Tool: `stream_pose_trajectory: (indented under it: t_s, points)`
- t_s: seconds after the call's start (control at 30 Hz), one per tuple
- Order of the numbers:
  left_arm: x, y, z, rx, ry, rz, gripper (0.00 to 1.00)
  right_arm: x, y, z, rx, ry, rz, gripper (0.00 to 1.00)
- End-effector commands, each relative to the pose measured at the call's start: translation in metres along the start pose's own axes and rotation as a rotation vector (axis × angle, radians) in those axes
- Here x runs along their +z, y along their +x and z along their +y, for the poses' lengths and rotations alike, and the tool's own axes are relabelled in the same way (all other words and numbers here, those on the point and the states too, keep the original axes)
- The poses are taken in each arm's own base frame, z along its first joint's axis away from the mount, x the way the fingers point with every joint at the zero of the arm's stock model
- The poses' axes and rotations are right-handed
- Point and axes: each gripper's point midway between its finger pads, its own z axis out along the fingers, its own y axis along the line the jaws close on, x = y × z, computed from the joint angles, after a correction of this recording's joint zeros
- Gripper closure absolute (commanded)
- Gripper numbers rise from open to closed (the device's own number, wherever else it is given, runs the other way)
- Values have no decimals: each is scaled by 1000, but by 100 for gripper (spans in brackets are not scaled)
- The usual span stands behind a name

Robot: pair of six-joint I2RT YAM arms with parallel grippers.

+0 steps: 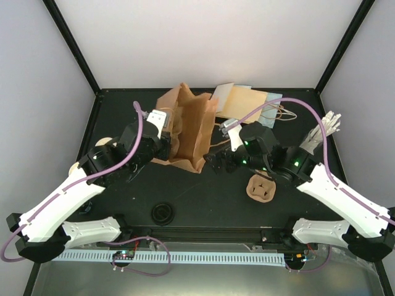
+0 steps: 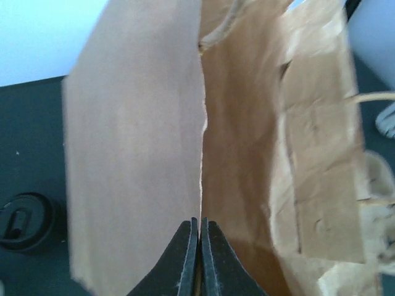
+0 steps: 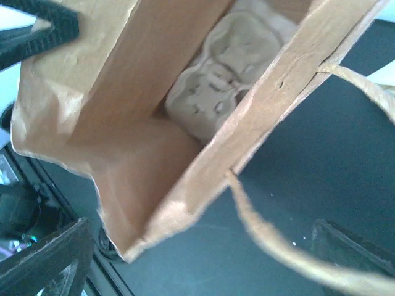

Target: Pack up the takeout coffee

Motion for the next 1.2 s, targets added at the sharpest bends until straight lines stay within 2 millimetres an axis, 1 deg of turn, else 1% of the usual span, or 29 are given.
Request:
stream_pose_trajectory:
  t_s: [0.0,0.07,0.13,0.23,0.3,0.37,0.43,0.57,0.67,0.77,0.83,0.9,1.07,1.17]
  points:
    - [5,15,3,227,4,23,98,-2,37,-4,22,-20,92,0]
    - [9,24,6,263,-6,43,98,-3,56,-7,30,-22,135,0]
    - [13,33,3,297,18,53,98,-6,69,-7,45,-45,149,0]
    - [16,39,-1,319,51,48,99,-19,77,-1,51,-105,128,0]
    - [16,38,-3,333,58,38,98,-27,78,-3,53,-101,108,0]
    - [12,33,-5,356,73,19,98,-33,79,-16,68,-31,89,0]
    - [5,23,-6,371,76,-15,98,-39,80,-29,73,33,70,0]
    - [-7,2,-3,441,55,-94,99,-48,73,-53,98,162,5,0]
    - [-11,-2,-6,541,64,-90,98,-53,66,-67,120,249,-32,0]
    - [-13,-2,-4,608,51,-76,98,-61,63,-85,144,351,-67,0]
    - [-11,4,-5,651,60,-64,99,-65,63,-93,153,399,-84,0]
    - [-9,11,-6,672,77,-50,98,-65,64,-95,147,406,-89,0]
    - [-4,35,-17,687,147,-15,98,-56,67,-85,112,337,-80,1]
    - [-10,46,-28,695,226,-26,99,-56,64,-80,80,311,-82,1]
